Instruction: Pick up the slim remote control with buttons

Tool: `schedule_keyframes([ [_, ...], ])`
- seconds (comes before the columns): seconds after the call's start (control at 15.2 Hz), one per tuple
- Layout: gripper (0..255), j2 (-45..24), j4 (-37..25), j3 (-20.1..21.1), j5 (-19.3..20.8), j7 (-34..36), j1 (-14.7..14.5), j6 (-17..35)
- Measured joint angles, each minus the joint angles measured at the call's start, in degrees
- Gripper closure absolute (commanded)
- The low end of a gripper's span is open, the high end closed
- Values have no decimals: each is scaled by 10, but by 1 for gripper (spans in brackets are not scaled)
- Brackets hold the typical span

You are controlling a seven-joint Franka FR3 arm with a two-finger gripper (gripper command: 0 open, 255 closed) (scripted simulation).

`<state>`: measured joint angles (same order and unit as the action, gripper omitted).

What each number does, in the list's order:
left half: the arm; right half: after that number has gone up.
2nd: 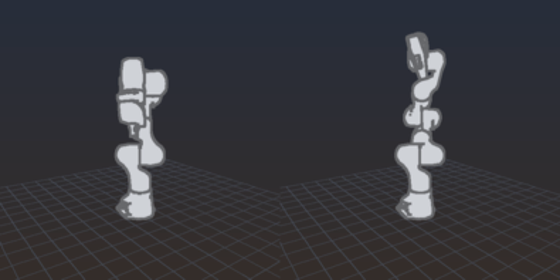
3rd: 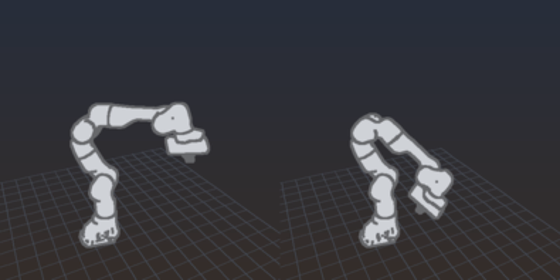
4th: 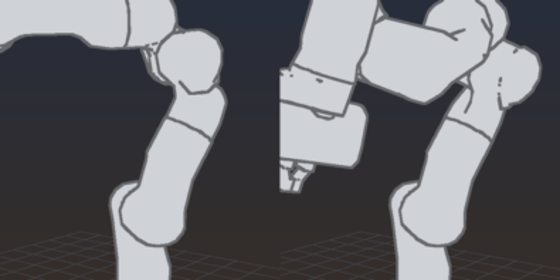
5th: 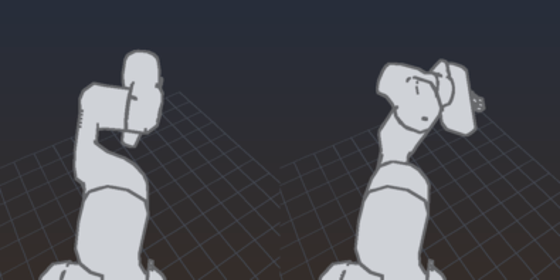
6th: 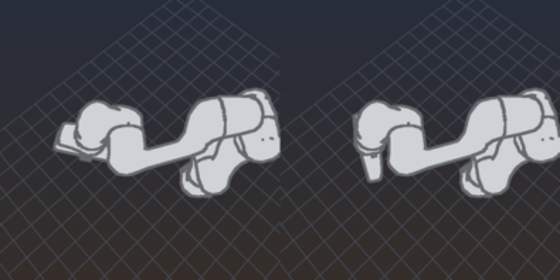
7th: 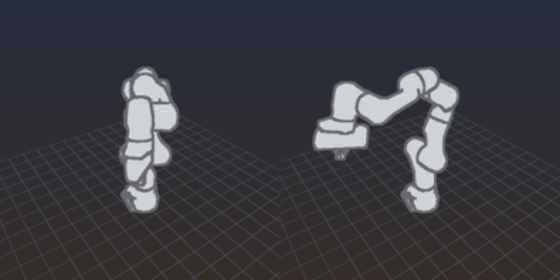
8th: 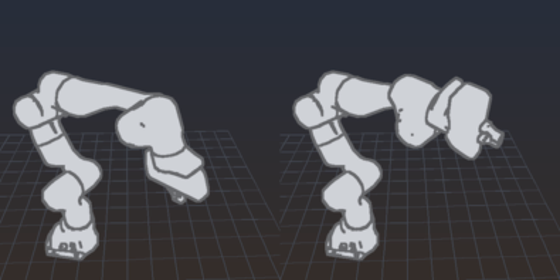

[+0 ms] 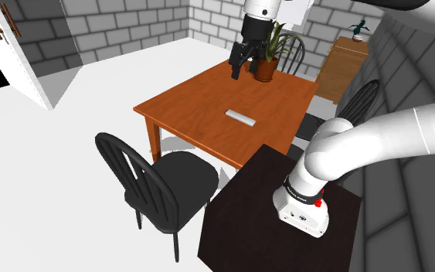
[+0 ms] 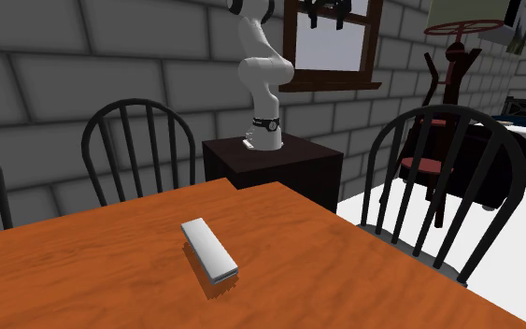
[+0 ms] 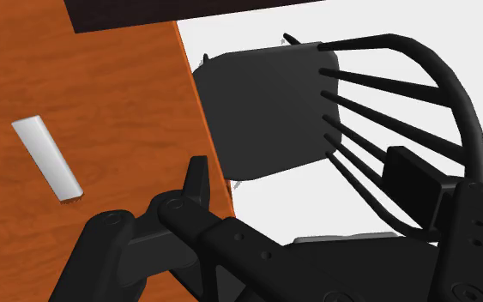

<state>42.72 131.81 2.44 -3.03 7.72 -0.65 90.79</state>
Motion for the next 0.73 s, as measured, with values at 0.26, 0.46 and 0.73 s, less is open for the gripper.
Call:
schedule_keyframes([
  [0.26,0,-6,24,-16,11,-20,7,29],
  [0.46,0,-23,51,-41,28,-49,17,71],
  [0.73,0,-54,84,-74,49,-87,32,133],
])
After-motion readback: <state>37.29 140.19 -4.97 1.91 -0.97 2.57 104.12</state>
